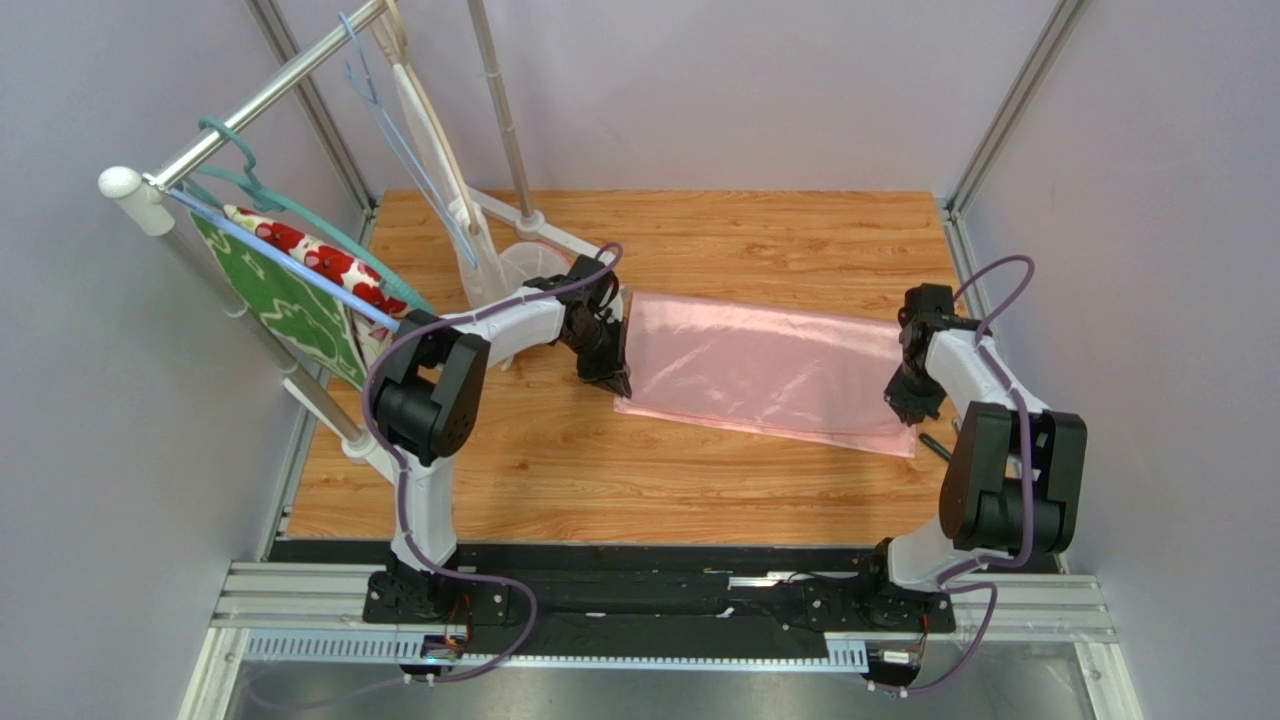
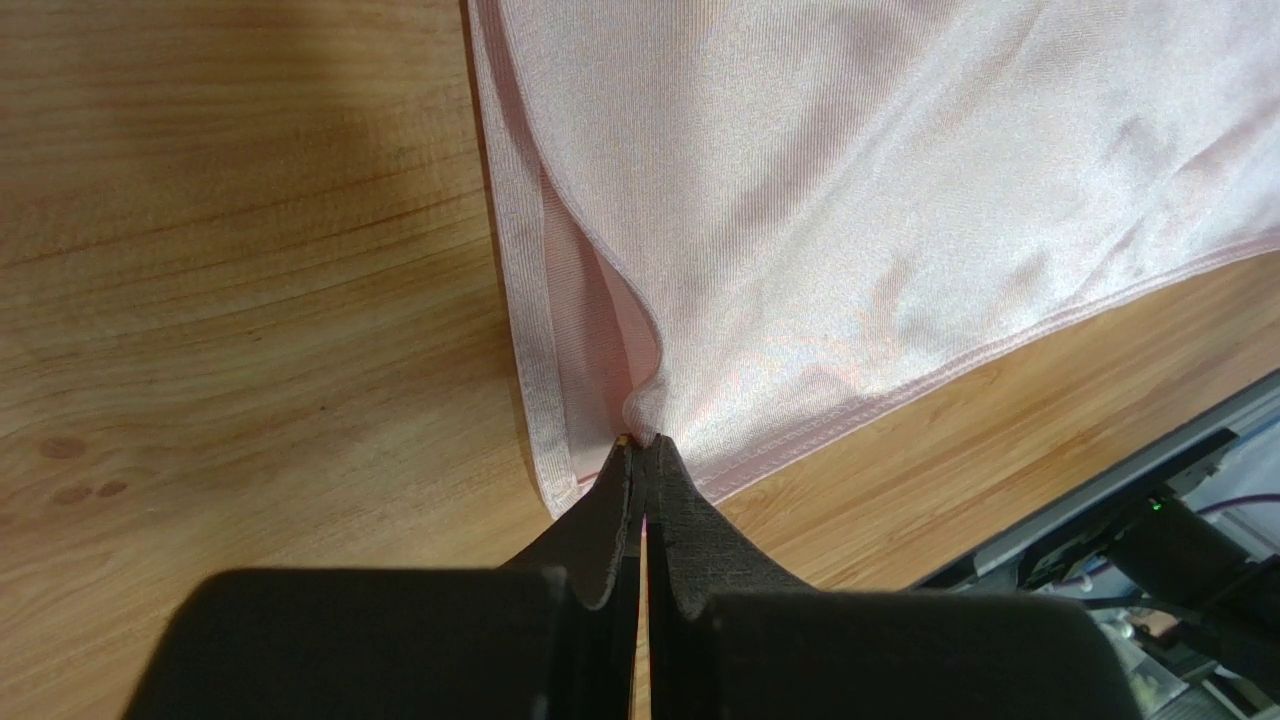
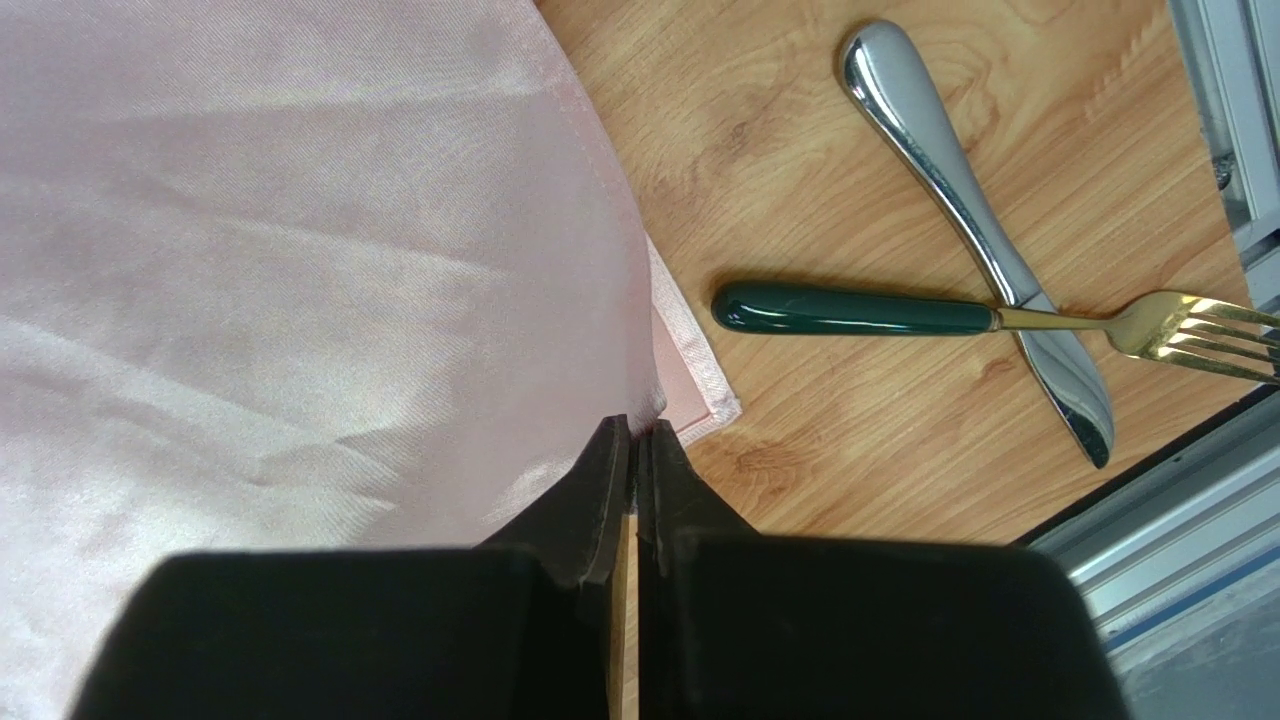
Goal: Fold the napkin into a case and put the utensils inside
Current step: Fold and flatten the napkin at the center of the board.
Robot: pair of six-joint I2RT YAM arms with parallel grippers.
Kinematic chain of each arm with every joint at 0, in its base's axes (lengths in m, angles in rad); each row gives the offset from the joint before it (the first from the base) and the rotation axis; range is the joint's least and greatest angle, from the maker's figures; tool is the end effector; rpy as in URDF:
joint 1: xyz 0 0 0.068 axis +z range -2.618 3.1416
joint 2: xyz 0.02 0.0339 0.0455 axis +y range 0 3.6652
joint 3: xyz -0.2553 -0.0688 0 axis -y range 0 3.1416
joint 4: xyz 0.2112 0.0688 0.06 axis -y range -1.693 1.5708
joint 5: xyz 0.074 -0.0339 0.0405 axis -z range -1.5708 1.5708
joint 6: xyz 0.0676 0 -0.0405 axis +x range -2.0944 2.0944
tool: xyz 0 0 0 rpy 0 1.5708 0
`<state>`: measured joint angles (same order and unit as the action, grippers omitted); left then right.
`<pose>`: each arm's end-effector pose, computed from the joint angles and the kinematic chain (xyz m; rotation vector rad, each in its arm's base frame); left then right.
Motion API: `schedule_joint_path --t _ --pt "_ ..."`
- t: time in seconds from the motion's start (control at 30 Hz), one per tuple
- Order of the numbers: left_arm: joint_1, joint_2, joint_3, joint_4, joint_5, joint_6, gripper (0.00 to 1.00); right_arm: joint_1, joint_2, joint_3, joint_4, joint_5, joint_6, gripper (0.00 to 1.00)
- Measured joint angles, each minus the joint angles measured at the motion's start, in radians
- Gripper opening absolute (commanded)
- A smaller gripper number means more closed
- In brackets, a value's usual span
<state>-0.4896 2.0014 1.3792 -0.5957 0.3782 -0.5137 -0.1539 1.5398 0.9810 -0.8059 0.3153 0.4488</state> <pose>0.3240 -0.2009 0.1428 0.0645 2.9240 -0.7411 0.2451 -0.0592 0.1722 0.8953 2.7219 -0.4070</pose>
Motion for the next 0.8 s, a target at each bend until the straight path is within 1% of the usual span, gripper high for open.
schedule_joint_path --t 0.1,0.47,0.8 --pt "0.0 0.0 0.0 -0.012 -0.005 0.004 0.0 0.0 -0.027 0.001 -0.008 0.0 0.0 0.0" --pt "0.0 0.0 0.0 -0.02 -0.035 0.008 0.0 0.0 -0.026 -0.019 -0.012 -0.003 0.0 0.0" --pt "0.0 0.0 -0.014 -0.021 -0.04 0.008 0.0 0.0 0.061 -0.032 -0.002 -0.002 0.0 0.0"
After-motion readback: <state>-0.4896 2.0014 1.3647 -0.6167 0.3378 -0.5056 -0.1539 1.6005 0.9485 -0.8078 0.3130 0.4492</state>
